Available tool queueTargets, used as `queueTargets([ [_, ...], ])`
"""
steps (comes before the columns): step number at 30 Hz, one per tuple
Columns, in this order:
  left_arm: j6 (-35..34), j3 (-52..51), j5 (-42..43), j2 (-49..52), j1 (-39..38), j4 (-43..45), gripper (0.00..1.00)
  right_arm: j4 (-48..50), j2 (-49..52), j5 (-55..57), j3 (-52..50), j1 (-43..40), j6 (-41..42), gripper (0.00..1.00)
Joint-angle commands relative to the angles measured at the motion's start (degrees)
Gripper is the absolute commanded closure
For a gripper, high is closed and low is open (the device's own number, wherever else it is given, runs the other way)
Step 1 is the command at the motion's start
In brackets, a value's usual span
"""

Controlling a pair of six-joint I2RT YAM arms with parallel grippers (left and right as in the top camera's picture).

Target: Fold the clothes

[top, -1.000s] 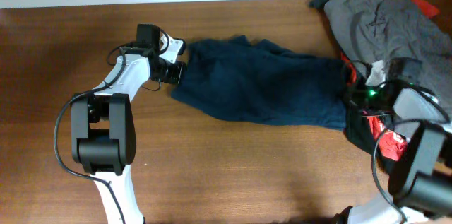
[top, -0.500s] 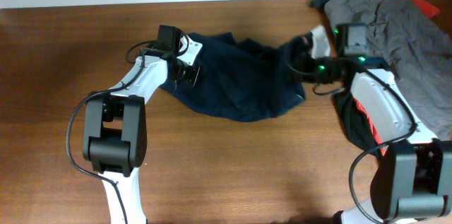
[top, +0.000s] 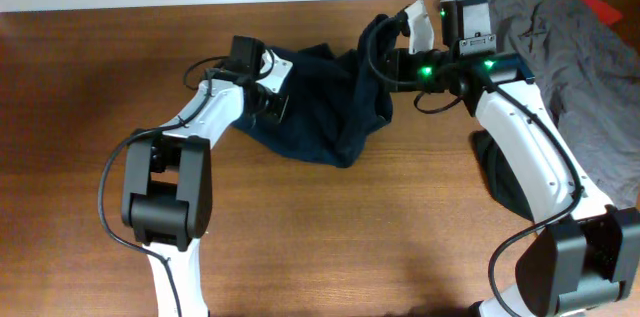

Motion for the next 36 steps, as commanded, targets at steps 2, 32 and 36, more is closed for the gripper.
queueTargets([
  [2, -2.8, 0.1, 0.6, 0.6, -4.3, 0.9, 0.99, -4.2, -1.9, -1.2, 2.8, -0.6, -4.3, 0.96],
  [32, 8.1, 15.3, -8.4, 5.3, 10.1, -15.1, 1.00, -8.1, -1.7, 3.8, 7.3, 2.5, -7.0, 0.96],
  [36, 8.9, 15.3, -7.3, 6.1, 9.4, -14.7, 1.00, -8.0, -1.7, 3.8, 7.3, 2.7, -7.0, 0.96],
])
